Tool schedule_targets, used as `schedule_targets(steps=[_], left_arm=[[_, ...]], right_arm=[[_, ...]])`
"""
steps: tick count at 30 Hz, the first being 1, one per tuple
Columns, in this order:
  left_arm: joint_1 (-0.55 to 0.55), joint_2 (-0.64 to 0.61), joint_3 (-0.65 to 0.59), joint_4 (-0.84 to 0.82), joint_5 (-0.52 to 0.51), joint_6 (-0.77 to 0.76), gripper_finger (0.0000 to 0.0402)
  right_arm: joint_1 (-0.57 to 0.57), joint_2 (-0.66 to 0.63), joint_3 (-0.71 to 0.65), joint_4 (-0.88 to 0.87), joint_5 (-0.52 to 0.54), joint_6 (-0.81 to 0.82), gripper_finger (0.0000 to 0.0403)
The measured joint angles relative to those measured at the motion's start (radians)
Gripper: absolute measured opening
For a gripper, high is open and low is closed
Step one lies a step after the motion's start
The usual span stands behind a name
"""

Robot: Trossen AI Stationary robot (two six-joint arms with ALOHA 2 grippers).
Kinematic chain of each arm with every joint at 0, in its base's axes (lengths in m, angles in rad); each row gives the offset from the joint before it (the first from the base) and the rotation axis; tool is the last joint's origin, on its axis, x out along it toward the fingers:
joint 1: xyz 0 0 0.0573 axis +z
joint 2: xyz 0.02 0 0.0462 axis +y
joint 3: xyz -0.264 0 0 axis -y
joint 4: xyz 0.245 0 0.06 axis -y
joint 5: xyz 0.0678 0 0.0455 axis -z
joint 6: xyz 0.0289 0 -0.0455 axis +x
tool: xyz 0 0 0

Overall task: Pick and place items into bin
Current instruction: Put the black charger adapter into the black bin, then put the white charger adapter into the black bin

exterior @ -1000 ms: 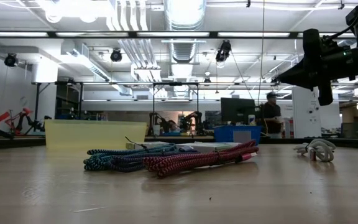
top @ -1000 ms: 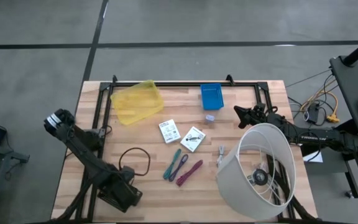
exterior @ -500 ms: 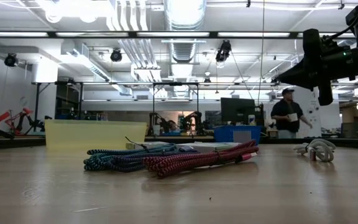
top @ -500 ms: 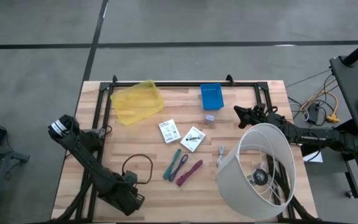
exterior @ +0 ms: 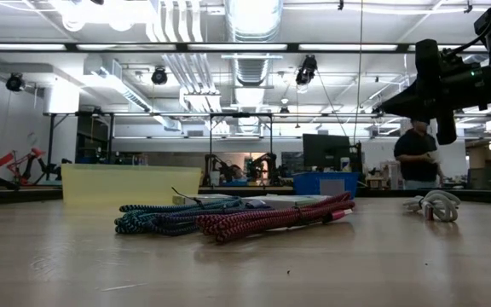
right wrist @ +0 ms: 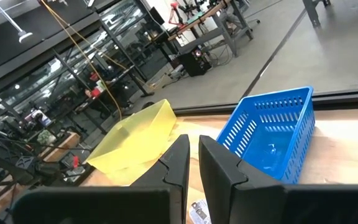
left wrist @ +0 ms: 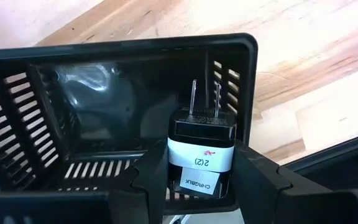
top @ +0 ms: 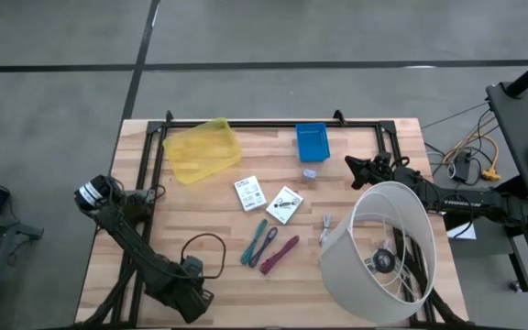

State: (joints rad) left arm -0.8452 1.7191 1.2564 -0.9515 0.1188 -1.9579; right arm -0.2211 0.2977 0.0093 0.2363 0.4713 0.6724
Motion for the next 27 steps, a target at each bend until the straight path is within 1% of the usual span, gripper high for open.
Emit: schedule_targets(steps=[2,7,11,14,20,24,26,27], left_arm=[[-0.002,0.0,-0.001,0.001,0.0,0.0,0.0138],[-0.002,0.0,-0.002,0.0,0.0,0.004,0.0188],[-0.003,0.0,-0.002,0.001,0.0,0.01,0.0219],[-0.003,-0.002,-0.002,0.0,0.004,0.01,0.0231],[-0.001,-0.047,0.009,-0.014,0.001,0.031,0.0233],[0.002,-0.111,0.007,-0.083,-0.068,0.029,0.0234],[0.007,-0.153,0.007,-0.125,-0.149,0.028,0.0234],[0.01,-0.173,0.007,-0.14,-0.206,0.03,0.0234]], right_arm=[[0.0,0.0,0.0,0.0,0.0,0.0,0.0027],[0.0,0.0,0.0,0.0,0.0,0.0,0.0027],[0.0,0.0,0.0,0.0,0.0,0.0,0.0027],[0.0,0.0,0.0,0.0,0.0,0.0,0.0027],[0.0,0.0,0.0,0.004,-0.01,0.0,0.0027],[0.0,-0.003,0.0,0.007,-0.033,-0.003,0.0027],[0.0,-0.002,0.0,0.007,-0.03,-0.004,0.0027],[0.0,-0.003,0.0,0.006,-0.027,-0.011,0.0027]])
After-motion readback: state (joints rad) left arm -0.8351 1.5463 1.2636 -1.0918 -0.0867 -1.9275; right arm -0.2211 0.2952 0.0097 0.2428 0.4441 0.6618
